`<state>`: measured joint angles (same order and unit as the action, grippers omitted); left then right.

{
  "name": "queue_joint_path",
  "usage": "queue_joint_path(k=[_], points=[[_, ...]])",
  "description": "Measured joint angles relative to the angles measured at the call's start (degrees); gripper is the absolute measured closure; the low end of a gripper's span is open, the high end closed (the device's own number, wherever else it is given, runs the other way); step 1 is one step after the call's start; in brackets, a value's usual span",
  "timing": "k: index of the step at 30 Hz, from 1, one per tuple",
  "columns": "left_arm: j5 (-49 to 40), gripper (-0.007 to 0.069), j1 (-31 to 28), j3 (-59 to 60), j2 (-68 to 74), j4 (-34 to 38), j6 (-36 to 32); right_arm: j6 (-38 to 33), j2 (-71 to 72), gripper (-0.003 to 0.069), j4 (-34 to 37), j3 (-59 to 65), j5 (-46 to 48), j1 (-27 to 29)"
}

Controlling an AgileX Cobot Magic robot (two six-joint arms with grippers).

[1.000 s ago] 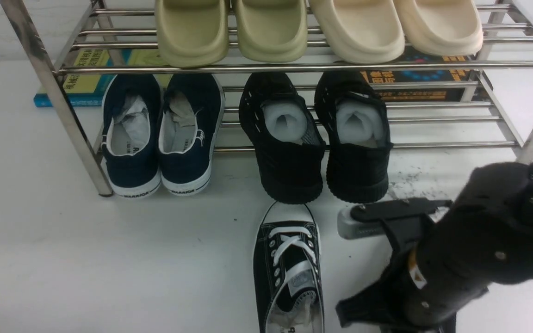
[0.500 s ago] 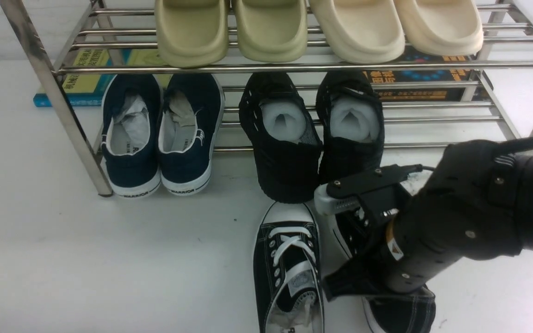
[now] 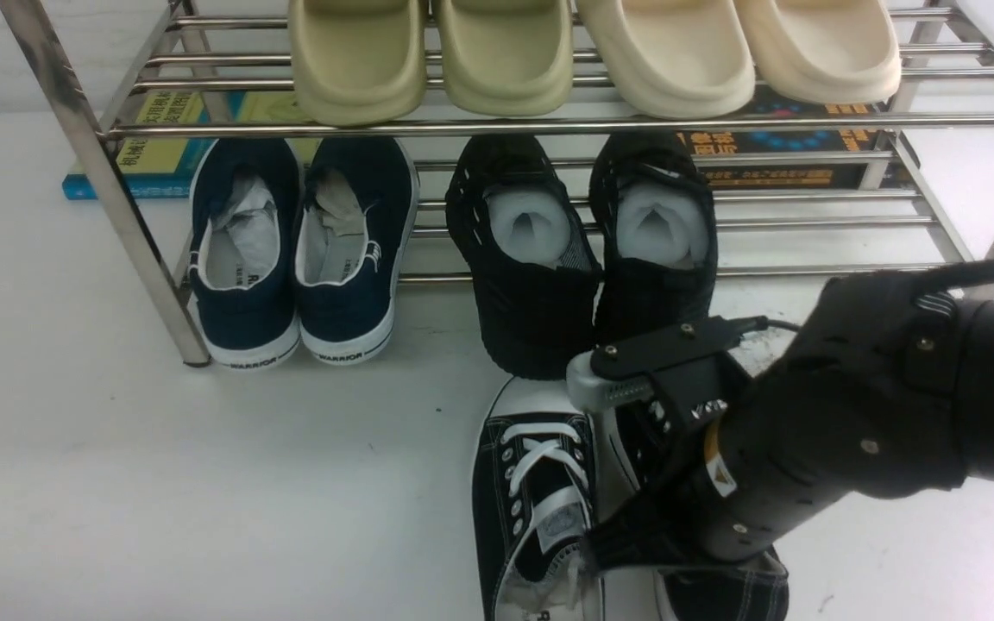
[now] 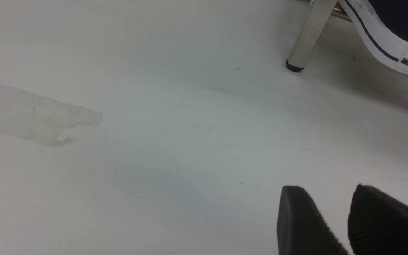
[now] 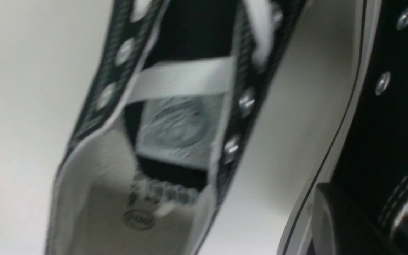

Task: Take the shoes off the shelf with your hand on the white table.

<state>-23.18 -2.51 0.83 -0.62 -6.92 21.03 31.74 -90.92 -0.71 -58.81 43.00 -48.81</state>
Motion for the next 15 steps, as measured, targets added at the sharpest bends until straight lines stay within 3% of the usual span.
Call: queue_joint_path(k=[11,15], points=[[0.0,0.0383,0.0,0.0,0.0,0.0,0.0,-0.6,-4.2,0.0629,1.7,-0.3,-3.8,-1.0],[0.0,0.0383,0.0,0.0,0.0,0.0,0.0,-0.8,-5.9,0.0555,3.3,-0.4,-4.3,-1.0]])
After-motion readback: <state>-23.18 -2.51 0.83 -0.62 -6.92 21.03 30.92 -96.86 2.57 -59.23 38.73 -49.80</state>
